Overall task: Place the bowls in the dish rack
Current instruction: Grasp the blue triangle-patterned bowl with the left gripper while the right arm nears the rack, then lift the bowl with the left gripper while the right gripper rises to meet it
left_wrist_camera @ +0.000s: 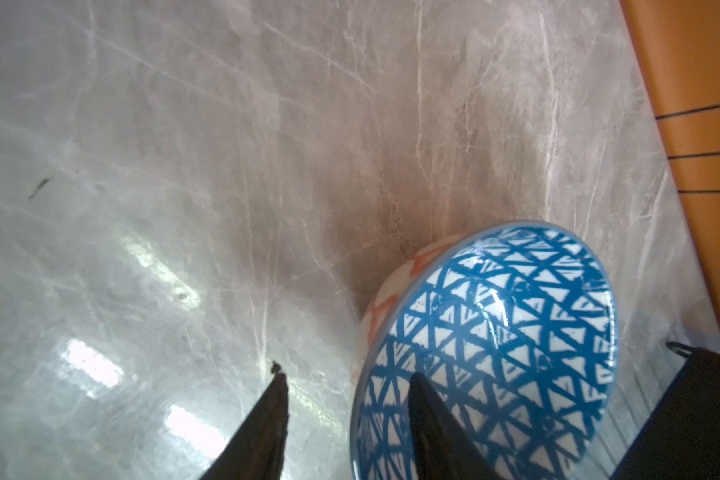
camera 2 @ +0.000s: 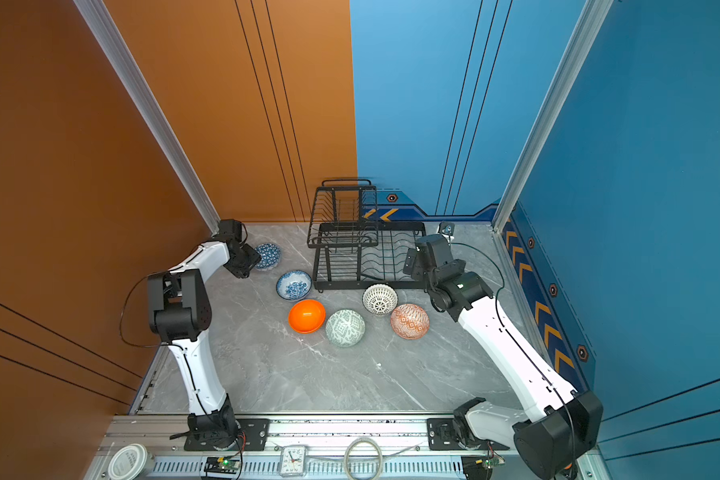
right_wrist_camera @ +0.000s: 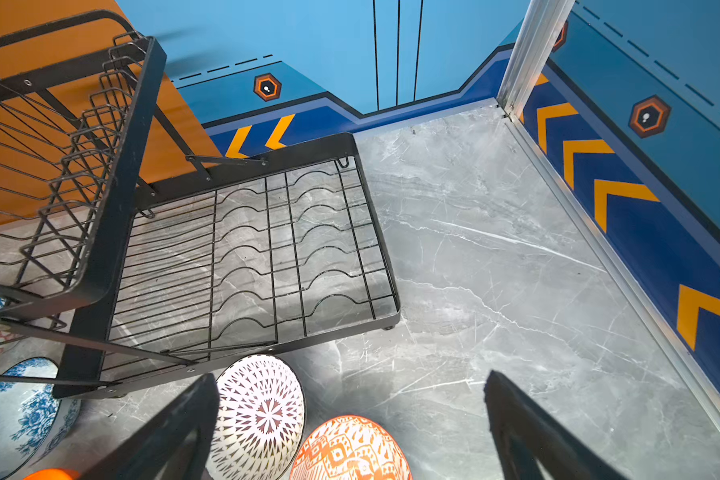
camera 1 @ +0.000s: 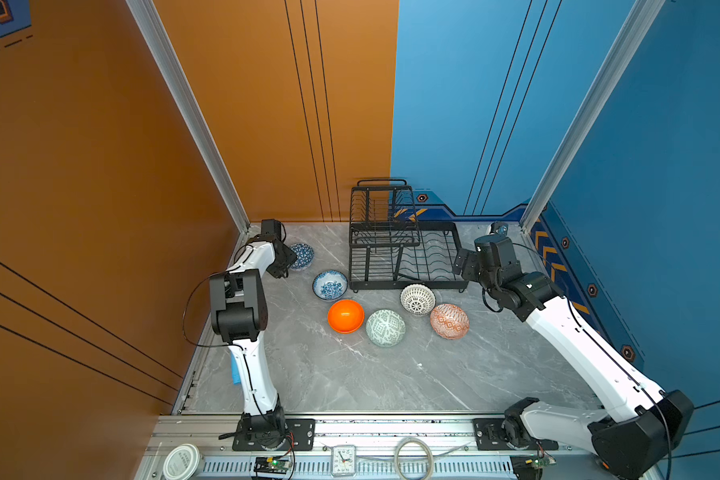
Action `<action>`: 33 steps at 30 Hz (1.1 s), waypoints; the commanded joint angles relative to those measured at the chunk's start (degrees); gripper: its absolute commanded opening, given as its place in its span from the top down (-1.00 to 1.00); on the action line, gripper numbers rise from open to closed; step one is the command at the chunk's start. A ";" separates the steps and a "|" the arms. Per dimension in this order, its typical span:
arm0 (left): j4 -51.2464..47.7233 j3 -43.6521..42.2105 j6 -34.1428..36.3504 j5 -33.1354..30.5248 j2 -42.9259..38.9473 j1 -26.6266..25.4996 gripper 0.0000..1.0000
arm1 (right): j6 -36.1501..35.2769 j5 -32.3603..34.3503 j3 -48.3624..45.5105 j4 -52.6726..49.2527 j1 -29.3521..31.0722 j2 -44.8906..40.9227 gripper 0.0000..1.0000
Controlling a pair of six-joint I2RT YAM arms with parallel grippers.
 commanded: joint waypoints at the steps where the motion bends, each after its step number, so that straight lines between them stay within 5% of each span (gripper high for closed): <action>1: -1.28 1.54 1.85 1.83 2.22 0.07 0.21 | 0.92 2.11 2.19 -2.24 0.37 0.14 -0.99; 15: -1.30 1.20 4.38 1.64 1.33 0.03 0.98 | 0.58 1.80 7.47 -2.13 0.74 5.42 -0.99; 33: 12.54 1.45 -2.90 -2.88 -15.14 -3.07 1.00 | 7.06 -4.27 38.67 -9.61 2.90 18.91 -0.99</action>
